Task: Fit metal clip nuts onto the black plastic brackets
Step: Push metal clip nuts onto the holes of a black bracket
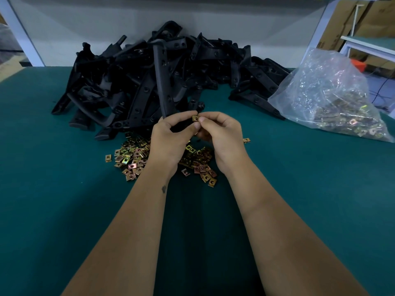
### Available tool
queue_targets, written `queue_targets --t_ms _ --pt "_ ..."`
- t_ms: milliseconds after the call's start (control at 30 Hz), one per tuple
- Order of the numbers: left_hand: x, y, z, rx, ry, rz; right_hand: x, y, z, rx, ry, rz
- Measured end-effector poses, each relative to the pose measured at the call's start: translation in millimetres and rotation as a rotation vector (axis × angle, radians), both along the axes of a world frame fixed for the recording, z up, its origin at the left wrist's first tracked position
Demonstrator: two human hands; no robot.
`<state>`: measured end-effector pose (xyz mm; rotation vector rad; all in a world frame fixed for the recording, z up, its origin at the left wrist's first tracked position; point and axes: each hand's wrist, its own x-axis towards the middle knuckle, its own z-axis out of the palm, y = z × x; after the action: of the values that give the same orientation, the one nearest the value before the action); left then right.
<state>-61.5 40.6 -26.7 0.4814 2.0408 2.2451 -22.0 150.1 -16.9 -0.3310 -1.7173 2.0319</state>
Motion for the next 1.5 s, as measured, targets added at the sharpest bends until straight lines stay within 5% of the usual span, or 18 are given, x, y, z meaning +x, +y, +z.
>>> queue_targets --t_ms 233,500,1133,1500 --pt "-2.4 0.5 -1.2 -0.029 0.035 0.03 -2.5 -1.3 0.1 -0.045 0.001 -0.014" --pt "-4.8 -8.4 2.8 0.117 -0.104 0.081 1.8 23.4 3.4 -0.47 0.061 -0.107" --pt "0.2 -5.5 10.6 0.488 -0.309 -0.176 -2.8 3.2 1.0 -0.339 0.054 0.1" --pt "0.2 -6.0 7.9 0.34 -0.297 -0.21 -2.6 6.7 2.0 -0.419 0.053 0.077"
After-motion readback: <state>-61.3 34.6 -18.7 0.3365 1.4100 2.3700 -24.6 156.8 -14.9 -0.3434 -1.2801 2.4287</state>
